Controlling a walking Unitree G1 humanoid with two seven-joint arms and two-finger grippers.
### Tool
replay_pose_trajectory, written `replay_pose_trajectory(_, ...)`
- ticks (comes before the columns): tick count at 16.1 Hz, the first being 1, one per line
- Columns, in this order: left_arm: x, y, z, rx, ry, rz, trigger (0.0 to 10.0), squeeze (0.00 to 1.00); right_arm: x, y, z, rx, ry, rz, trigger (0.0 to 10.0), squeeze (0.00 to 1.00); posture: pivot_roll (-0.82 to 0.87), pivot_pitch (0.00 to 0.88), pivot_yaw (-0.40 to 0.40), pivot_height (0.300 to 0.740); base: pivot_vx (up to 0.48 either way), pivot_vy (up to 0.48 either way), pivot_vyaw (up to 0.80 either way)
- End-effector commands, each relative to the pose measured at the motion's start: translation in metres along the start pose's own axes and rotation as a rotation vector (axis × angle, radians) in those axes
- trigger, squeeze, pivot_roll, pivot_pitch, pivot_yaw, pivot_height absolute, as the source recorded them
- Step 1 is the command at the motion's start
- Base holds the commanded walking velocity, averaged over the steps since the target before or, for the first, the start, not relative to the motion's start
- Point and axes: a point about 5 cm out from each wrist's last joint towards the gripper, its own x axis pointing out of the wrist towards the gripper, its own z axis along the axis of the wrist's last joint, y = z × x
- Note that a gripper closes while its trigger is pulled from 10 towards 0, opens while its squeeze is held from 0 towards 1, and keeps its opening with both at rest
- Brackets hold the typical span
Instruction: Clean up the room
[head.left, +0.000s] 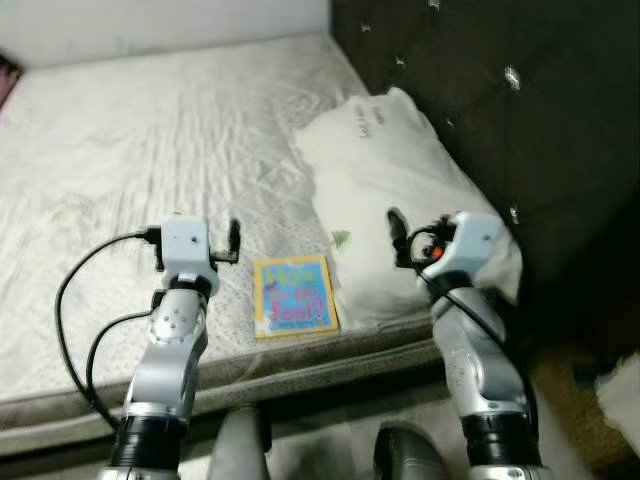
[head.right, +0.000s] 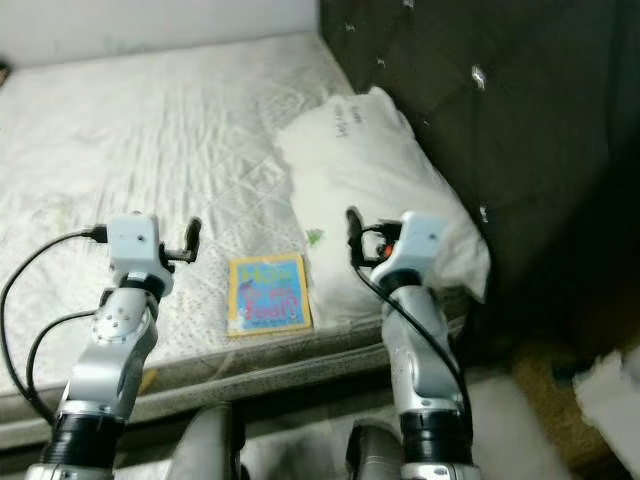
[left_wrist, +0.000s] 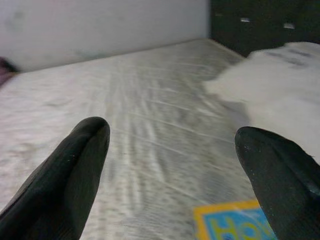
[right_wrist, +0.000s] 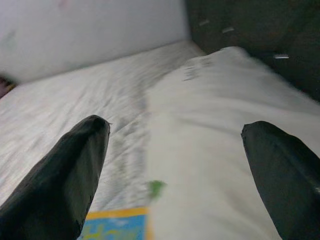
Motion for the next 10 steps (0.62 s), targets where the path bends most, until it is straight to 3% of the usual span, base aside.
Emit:
replay_pose_trajectory(1,-0.001,0.009,0.008,0.034,-0.049,0.041,10.0,0.0,0.001,0.011,-0.005,-0.007,0.011,0.033,10.0,0.0,0.09,0.0,0.018,0.735,0.0,0.0,0.0)
replay_pose_trajectory(2,-0.003,0.009,0.012,-0.026,-0.065,-0.017,10.0,0.0,0.003,0.015,-0.01,-0.039,0.021,0.051,10.0,0.0,0.12,0.0,0.013,0.74,0.0,0.0,0.0)
replay_pose_trajectory(3,-0.005,0.01,0.012,-0.02,-0.065,-0.017,10.0,0.0,0.003,0.014,-0.015,-0.071,0.029,0.05,10.0,0.0,0.12,0.0,0.018,0.74,0.0,0.0,0.0)
replay_pose_trajectory(6,0.001,0.002,0.02,-0.061,-0.069,-0.034,10.0,0.0,0.009,-0.001,-0.016,-0.178,0.024,0.005,10.0,0.0,0.09,0.0,0.031,0.74,0.0,0.0,0.0)
replay_pose_trajectory(8,0.011,-0.006,0.023,-0.011,-0.094,-0.051,10.0,0.0,0.015,-0.008,-0.014,-0.179,0.026,-0.037,10.0,0.0,0.07,0.0,0.012,0.74,0.0,0.0,0.0)
replay_pose_trajectory(10,0.008,-0.002,0.014,-0.007,-0.077,-0.024,10.0,0.0,0.012,-0.01,-0.016,-0.227,0.011,-0.073,10.0,0.0,0.06,0.0,0.013,0.74,0.0,0.0,0.0)
